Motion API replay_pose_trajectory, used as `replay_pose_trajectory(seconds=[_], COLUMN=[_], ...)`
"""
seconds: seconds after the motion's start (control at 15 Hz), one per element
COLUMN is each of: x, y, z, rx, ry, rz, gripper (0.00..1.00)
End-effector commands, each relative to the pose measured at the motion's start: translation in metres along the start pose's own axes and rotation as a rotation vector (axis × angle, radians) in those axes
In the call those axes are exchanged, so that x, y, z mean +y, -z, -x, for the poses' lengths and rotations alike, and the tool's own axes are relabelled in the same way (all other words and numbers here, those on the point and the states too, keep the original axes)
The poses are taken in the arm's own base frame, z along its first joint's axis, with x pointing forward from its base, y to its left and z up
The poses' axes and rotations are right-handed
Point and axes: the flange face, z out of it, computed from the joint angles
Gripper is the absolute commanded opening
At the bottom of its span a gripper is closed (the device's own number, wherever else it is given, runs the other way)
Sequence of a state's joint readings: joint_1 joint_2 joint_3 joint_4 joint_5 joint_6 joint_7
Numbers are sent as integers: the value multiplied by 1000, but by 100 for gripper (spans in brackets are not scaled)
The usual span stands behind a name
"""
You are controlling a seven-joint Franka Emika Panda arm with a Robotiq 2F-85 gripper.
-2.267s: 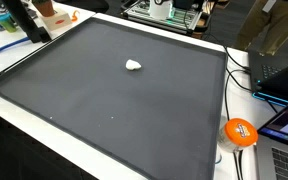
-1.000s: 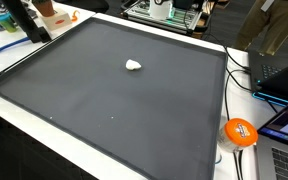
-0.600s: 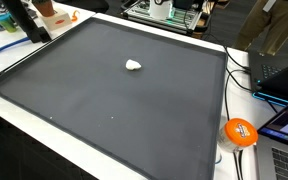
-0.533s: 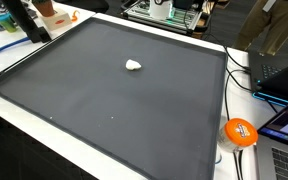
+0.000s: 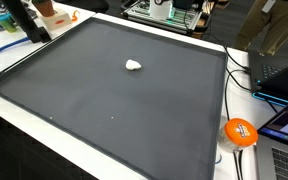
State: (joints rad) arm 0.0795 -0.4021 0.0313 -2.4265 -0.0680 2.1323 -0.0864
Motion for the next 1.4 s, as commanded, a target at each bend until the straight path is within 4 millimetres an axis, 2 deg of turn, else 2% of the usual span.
replay_pose_trajectory(seconds=[0.0, 0.27, 0.53, 0.8, 1.0, 1.07, 1.13, 1.33], x=[0, 1, -23, -50, -63, -64, -62, -63], y=[-2, 11, -20, -48, -71, -74, -66, -76], z=[-3, -2, -8, -11, -12, -12, -14, -14], rx=[-5, 22, -52, -116, -167, -181, -145, -167], ry=[0, -2, -199, -292, -338, -319, -310, -307], rz=[-1, 3, 41, 53, 79, 68, 55, 55], gripper=[100, 100, 100, 100, 100, 100, 100, 100])
